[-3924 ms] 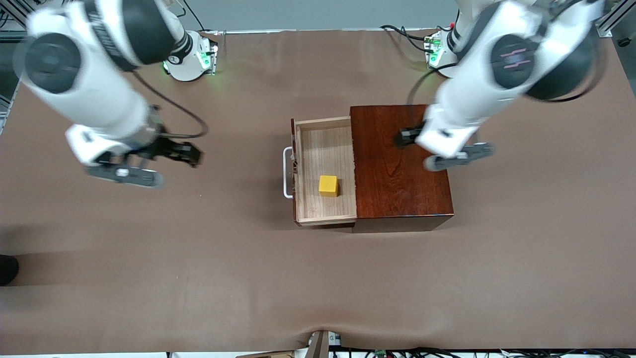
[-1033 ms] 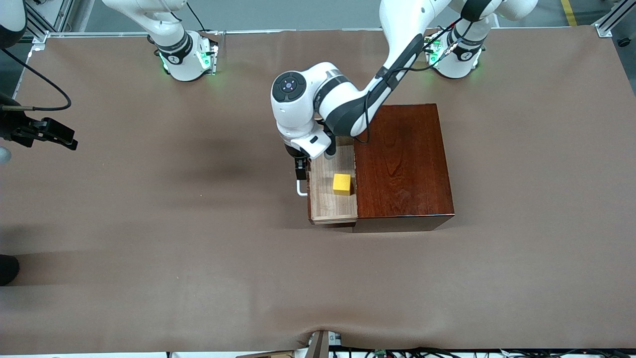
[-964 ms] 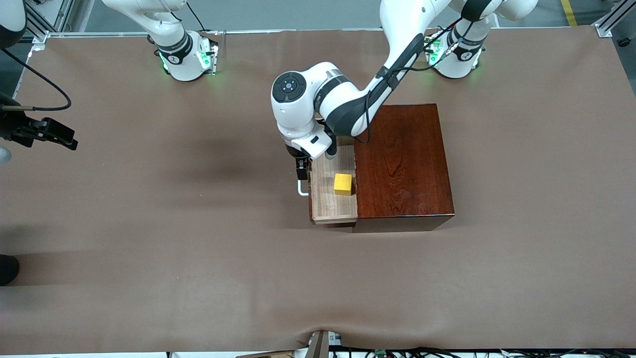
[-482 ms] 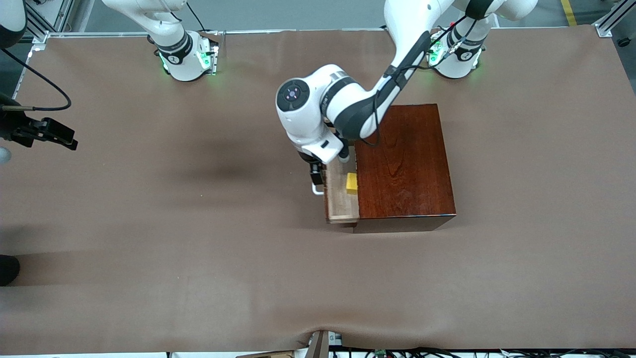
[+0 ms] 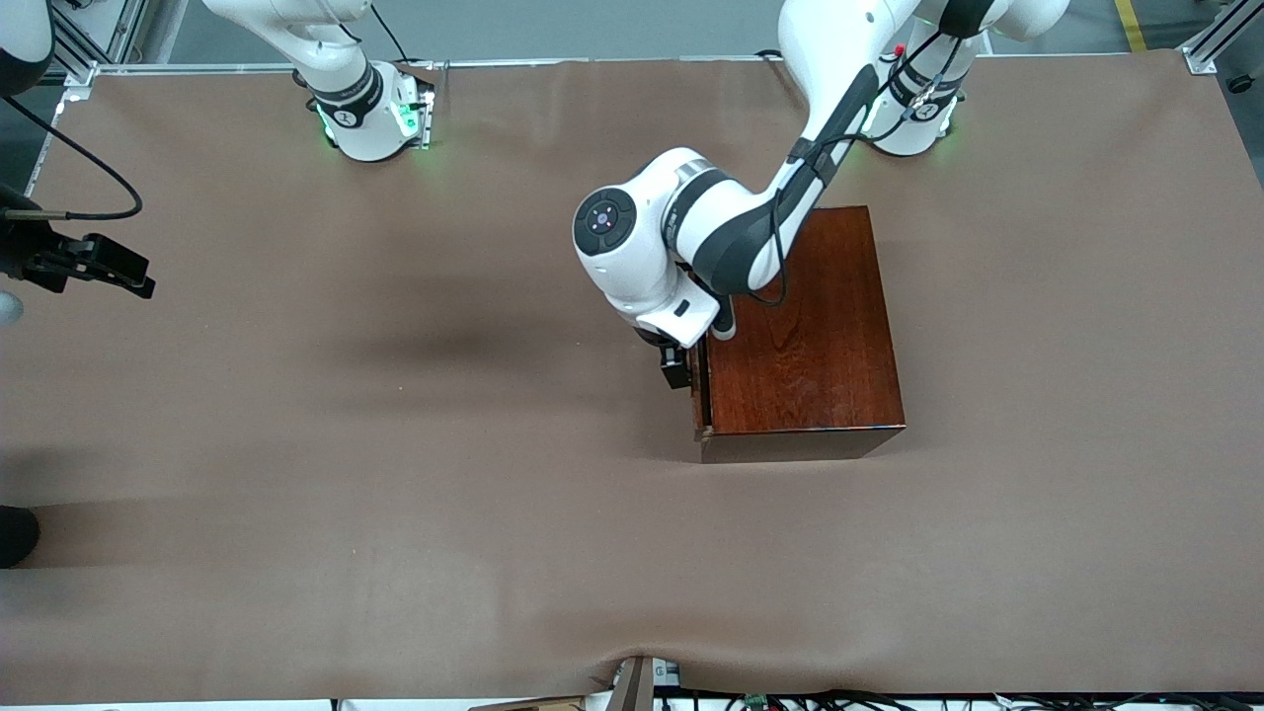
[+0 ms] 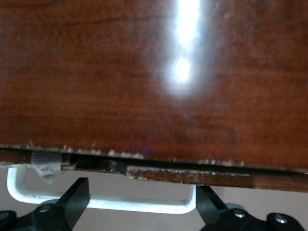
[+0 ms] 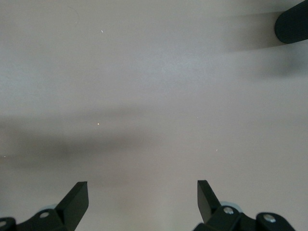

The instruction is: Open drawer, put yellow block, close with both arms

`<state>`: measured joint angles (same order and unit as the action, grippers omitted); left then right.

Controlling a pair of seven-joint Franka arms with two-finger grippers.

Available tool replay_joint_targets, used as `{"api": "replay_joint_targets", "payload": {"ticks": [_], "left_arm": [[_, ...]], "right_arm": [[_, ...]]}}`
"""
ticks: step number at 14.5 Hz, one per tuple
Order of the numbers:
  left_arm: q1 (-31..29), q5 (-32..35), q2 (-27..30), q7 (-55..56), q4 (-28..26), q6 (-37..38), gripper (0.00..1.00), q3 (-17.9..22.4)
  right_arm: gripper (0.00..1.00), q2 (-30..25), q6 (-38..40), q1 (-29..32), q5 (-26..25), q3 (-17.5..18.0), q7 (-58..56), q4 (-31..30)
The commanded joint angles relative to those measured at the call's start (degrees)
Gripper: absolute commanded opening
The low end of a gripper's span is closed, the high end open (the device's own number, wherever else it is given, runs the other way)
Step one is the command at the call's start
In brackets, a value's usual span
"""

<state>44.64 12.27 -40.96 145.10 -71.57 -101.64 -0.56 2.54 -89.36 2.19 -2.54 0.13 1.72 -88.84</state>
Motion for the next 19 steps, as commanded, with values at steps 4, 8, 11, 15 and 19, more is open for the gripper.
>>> {"api": "replay_joint_targets", "payload": {"ticks": [4,8,11,15,19], "left_arm": [[-0.17,4.34,2.90,-0.60,-2.26,2.67,1.00,0.73],[0.00,4.34,2.90,-0.60,-2.17,4.00,1.00,0.73],[0.18,4.43,2.99,-0.69,-1.47,3.91,1.00,0.30],[-0.52,4.43,5.97,-7.34,0.91,3.82,1.00,0.29],[-5.96,3.81,9.66,-19.82,0.73,3.21,1.00,0.73]], "right_arm": [[1.00,-0.78,-0.02,0.80,-0.19,0.75,0.04,-0.02],[1.00,-0.86,0.15,0.89,-0.19,0.75,-0.14,0.24],[1.00,-0.78,0.15,1.15,0.43,0.75,-0.31,0.77],[1.00,-0.87,0.24,2.99,3.68,0.49,-0.23,0.86],[1.00,-0.87,0.24,2.82,3.59,0.57,-0.05,0.86]]}}
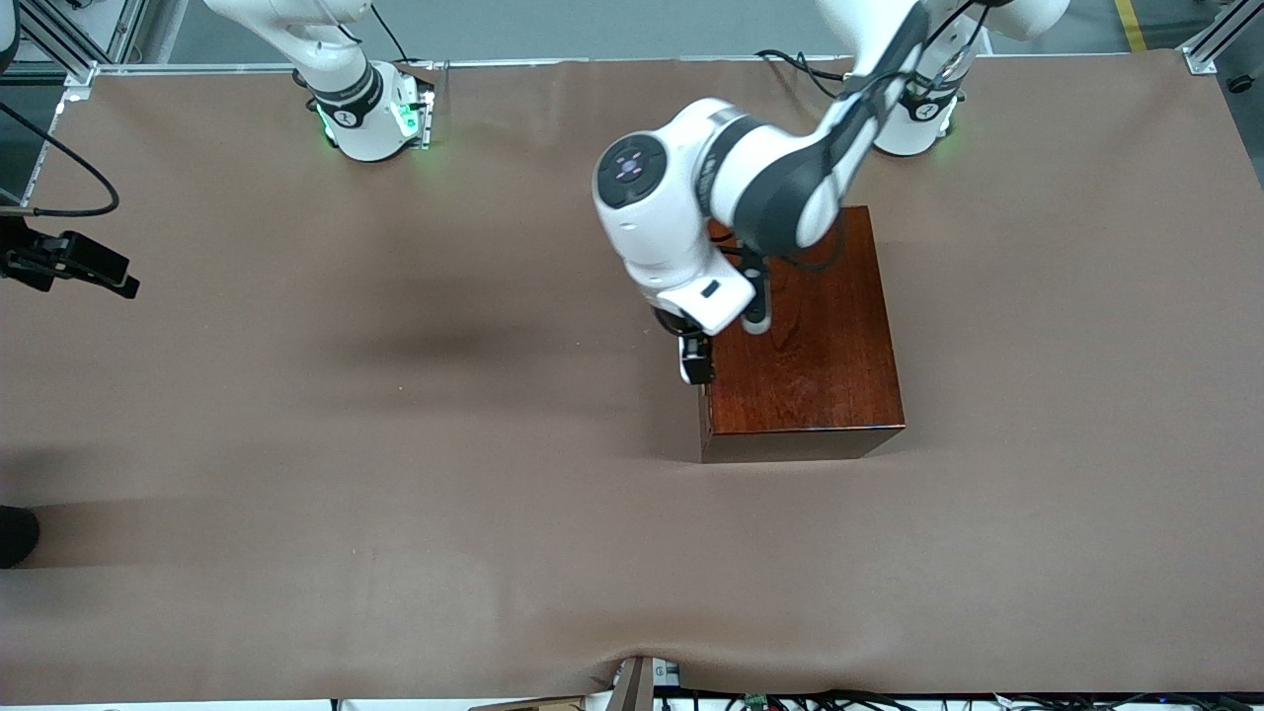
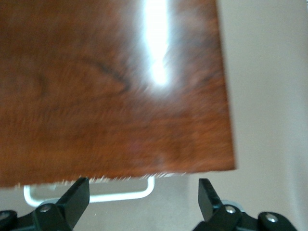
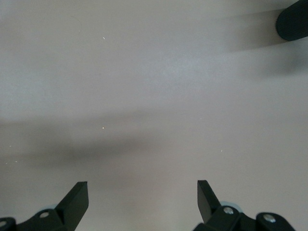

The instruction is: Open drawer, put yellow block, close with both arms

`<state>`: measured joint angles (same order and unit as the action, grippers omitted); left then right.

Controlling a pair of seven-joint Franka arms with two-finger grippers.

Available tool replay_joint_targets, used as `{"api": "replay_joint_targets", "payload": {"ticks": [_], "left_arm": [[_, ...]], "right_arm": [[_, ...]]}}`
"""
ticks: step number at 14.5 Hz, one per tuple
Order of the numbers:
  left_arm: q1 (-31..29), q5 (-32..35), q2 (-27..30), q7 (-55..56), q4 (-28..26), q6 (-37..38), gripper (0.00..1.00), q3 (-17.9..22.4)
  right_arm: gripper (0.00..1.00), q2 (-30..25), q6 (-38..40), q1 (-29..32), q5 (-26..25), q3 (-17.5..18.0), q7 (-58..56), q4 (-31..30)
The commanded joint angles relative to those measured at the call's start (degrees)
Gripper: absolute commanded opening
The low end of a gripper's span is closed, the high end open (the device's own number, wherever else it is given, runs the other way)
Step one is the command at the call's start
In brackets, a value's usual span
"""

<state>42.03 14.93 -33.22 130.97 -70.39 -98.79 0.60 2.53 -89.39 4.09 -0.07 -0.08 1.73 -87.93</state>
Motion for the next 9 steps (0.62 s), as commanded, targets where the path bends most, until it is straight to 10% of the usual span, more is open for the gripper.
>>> {"api": "replay_joint_targets", "payload": {"ticks": [1,9], "left_arm": [[-5.36,1.07,2.80,-8.51,-0.63,0.35,1.00,-0.60],[-20.04,-6.04,14.74,-37.15,-6.77,0.52,1.00,-0.87]], "right_arm": [[1.00,-0.86,0.27,0.83,1.13,0.79,0.03,-0.05],[1.00,-0.77,0.27,0.39,1.04,1.05,0.03,-0.05]]}}
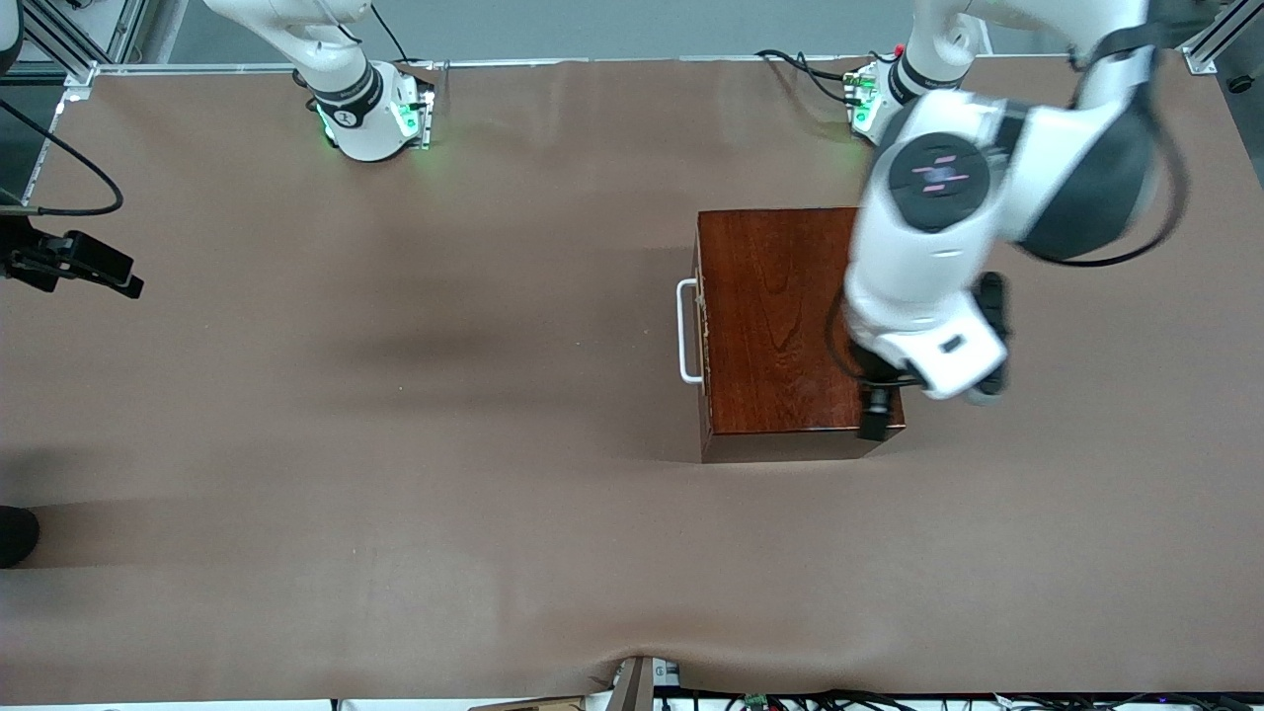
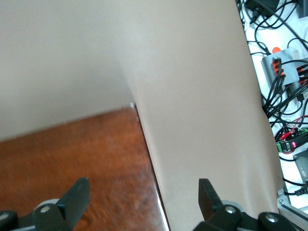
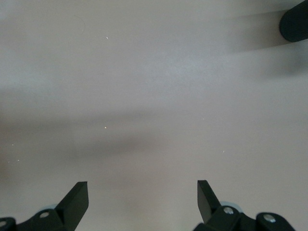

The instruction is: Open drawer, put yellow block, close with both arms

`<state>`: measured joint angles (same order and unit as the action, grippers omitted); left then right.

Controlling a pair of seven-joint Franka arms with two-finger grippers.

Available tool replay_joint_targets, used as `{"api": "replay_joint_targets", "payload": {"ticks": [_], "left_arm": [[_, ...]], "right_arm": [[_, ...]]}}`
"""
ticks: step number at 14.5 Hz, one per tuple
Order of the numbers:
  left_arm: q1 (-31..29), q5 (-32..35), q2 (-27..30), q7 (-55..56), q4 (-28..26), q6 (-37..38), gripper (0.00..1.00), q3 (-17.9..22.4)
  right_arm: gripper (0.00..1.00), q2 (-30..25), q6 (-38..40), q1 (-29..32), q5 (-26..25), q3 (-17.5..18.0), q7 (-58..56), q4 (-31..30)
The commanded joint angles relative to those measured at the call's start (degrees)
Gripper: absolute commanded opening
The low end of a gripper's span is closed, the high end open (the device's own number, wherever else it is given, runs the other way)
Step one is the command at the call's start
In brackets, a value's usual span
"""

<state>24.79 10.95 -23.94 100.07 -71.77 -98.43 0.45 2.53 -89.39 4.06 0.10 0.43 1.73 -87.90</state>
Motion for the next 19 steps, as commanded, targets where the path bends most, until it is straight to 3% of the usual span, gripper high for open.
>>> {"api": "replay_joint_targets", "payload": {"ticks": [1,10,13,19], "left_arm": [[-4.12,-3.12,7.31,-10.20,-6.88,0.17,1.00,-0.71],[-18.27,-10.95,24.11,-54.14,-19.63,1.48,1.00,-0.97],[-22.24,-12.36,25.52,-71.01,-19.64,5.95,1.00,-3.08],[-22.33,-11.39,26.76,-98.27,-18.94,14.04,1.00,-2.99]], "right_arm": [[1.00,-0.77,0.27,0.34,0.87,0.62,-0.15,-0.08],[1.00,-0.77,0.27,0.07,0.87,0.62,-0.32,-0.08],[1.00,-0.77,0.27,0.16,0.87,0.62,-0.41,-0.08],[1.00,-0.77,0.27,0.16,0.87,0.62,-0.50,-0.08]]}}
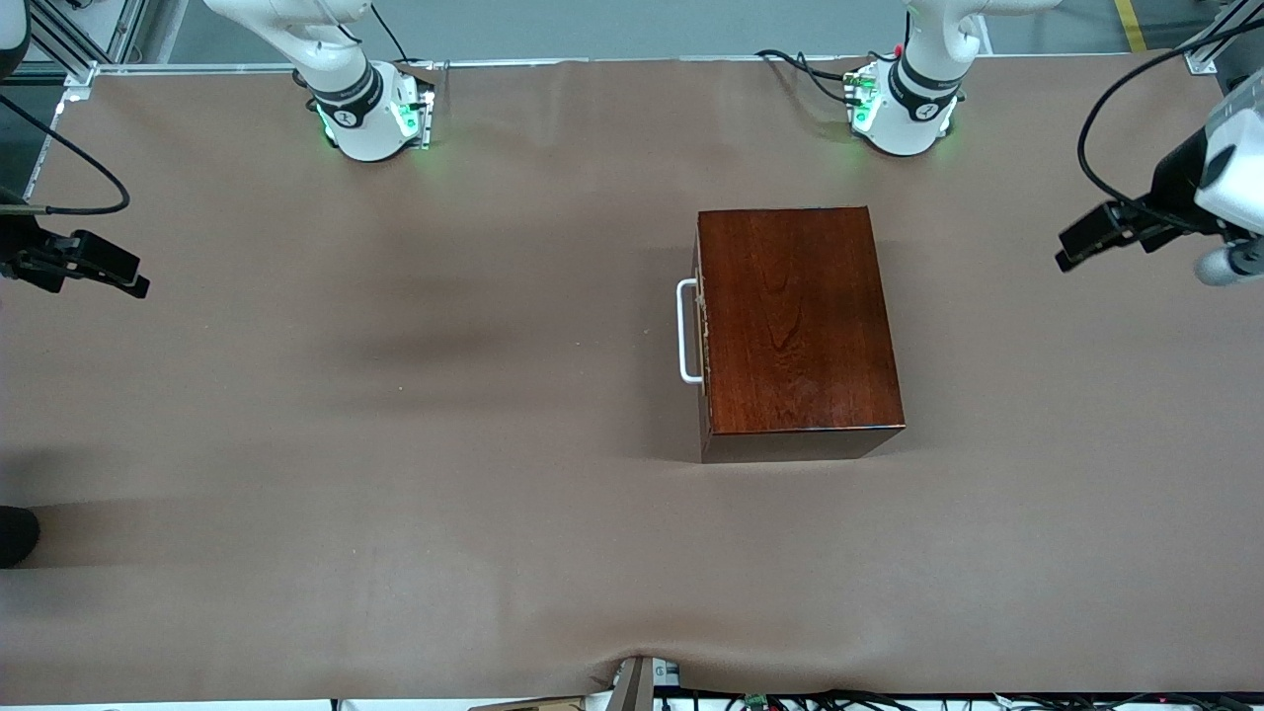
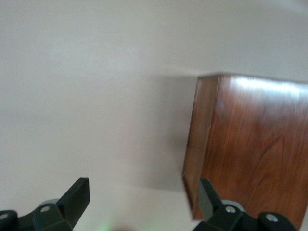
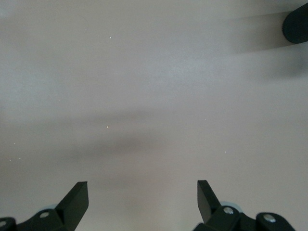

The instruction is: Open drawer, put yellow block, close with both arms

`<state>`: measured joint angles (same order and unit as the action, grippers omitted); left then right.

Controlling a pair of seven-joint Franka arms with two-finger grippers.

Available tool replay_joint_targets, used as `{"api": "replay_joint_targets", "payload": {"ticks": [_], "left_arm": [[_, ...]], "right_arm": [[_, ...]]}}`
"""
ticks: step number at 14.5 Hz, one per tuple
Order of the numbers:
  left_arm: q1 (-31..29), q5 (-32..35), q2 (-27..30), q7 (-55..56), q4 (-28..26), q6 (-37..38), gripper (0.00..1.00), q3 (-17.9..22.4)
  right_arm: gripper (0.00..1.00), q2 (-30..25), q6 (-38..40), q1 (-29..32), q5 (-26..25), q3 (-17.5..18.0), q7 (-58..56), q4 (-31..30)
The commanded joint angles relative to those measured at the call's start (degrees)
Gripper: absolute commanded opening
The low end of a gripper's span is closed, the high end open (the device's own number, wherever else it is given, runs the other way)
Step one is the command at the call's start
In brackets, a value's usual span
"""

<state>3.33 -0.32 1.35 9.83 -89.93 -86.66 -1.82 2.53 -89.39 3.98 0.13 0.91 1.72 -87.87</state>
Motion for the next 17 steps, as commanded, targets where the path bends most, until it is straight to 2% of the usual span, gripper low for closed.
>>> {"api": "replay_joint_targets", "payload": {"ticks": [1,3,7,17], "left_arm": [[-0.96,0.06,1.90,-10.85,-0.95,3.15,1.00,-0.82],[-1.04,2.60,2.43,-14.39,-0.95,3.69,1.00,-1.34],[-3.06,2.70,1.65,-10.36,0.88,3.86,1.00,-4.68],[-4.56,1.82,1.47,-10.00,1.25,3.95,1.00,-4.86]], "right_arm": [[1.00,-0.77,0.26,0.24,0.83,0.15,-0.49,-0.11],[1.00,-0.77,0.26,0.24,0.83,0.15,-0.49,-0.11],[1.00,-0.77,0.26,0.24,0.83,0.15,-0.57,-0.11],[1.00,-0.69,0.26,0.24,0.83,0.15,-0.57,-0.19]]}}
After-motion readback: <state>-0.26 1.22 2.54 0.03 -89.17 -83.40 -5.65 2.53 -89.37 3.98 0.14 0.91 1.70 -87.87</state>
